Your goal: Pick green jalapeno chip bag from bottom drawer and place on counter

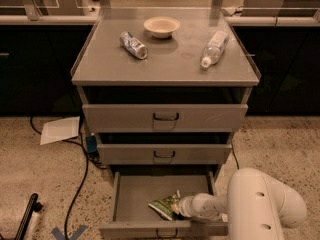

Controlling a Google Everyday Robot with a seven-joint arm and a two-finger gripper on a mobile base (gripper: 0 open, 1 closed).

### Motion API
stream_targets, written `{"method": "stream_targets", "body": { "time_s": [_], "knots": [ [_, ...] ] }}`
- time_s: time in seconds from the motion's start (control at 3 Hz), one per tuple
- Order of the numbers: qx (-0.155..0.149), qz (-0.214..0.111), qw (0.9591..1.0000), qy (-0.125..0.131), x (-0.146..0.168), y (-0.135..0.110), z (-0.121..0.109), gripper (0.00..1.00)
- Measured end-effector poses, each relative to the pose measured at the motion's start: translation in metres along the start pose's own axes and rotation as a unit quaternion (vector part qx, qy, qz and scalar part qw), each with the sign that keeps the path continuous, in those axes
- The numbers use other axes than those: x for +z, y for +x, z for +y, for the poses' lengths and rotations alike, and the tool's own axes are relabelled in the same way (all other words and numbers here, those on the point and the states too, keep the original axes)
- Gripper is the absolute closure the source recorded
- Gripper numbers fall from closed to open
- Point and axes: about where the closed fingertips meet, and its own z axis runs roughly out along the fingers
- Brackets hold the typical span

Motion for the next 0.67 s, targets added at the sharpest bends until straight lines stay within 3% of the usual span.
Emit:
{"method": "stream_targets", "body": {
  "time_s": [0.33, 0.67],
  "knots": [
    [0.000, 0.000, 1.0000, 0.000, 0.0000, 0.0000, 0.0000, 1.00],
    [0.000, 0.000, 1.0000, 0.000, 0.0000, 0.0000, 0.0000, 1.00]
  ]
}}
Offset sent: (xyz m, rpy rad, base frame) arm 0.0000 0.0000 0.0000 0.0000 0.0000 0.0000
